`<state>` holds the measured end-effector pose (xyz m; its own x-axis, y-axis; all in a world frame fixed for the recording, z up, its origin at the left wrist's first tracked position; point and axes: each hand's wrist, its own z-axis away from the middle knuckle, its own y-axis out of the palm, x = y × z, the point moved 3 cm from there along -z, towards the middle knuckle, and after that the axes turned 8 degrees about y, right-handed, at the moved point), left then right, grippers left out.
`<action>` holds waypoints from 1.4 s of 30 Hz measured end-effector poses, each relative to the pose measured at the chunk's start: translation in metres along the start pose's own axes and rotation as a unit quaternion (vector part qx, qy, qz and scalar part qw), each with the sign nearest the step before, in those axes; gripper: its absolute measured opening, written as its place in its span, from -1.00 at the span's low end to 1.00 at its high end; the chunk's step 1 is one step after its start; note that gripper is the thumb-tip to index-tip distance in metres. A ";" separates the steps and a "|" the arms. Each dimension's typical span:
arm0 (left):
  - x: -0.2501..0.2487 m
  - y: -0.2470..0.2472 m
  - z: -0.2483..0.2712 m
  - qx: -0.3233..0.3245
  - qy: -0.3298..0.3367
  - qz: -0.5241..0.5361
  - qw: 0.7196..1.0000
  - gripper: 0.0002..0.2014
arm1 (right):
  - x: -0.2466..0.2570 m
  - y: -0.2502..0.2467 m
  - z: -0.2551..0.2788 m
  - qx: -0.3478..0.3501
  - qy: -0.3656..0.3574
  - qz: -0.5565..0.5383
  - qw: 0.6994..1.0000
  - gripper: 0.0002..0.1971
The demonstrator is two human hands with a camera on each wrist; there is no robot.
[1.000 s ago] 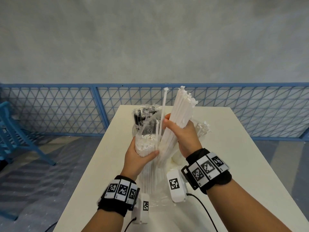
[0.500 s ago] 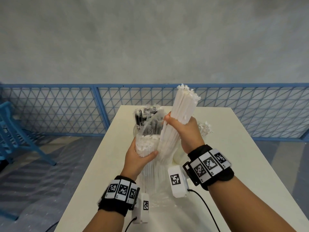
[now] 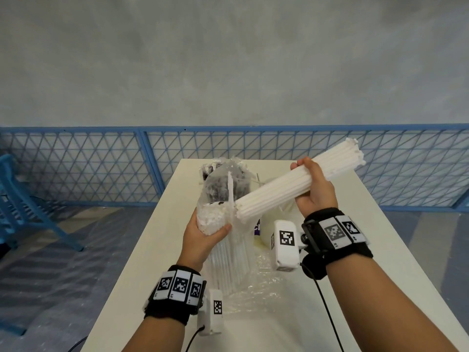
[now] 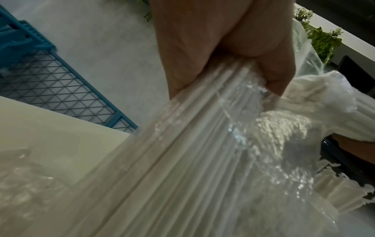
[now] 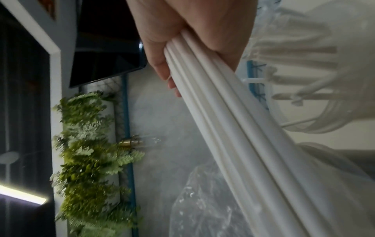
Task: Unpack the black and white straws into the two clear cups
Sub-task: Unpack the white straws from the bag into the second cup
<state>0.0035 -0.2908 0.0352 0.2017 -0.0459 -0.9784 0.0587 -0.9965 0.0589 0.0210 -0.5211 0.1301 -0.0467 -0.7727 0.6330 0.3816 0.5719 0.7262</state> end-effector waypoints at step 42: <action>0.000 0.019 -0.005 0.012 -0.018 -0.024 0.999 -0.26 | -0.007 -0.009 -0.024 -0.002 -0.266 0.469 0.842 -0.78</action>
<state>0.0092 -0.3098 0.0369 0.1635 0.0006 -0.9865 0.0441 -0.9990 0.0067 0.0399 -0.5279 0.1129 -0.1295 0.2514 0.9592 0.4845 0.8601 -0.1600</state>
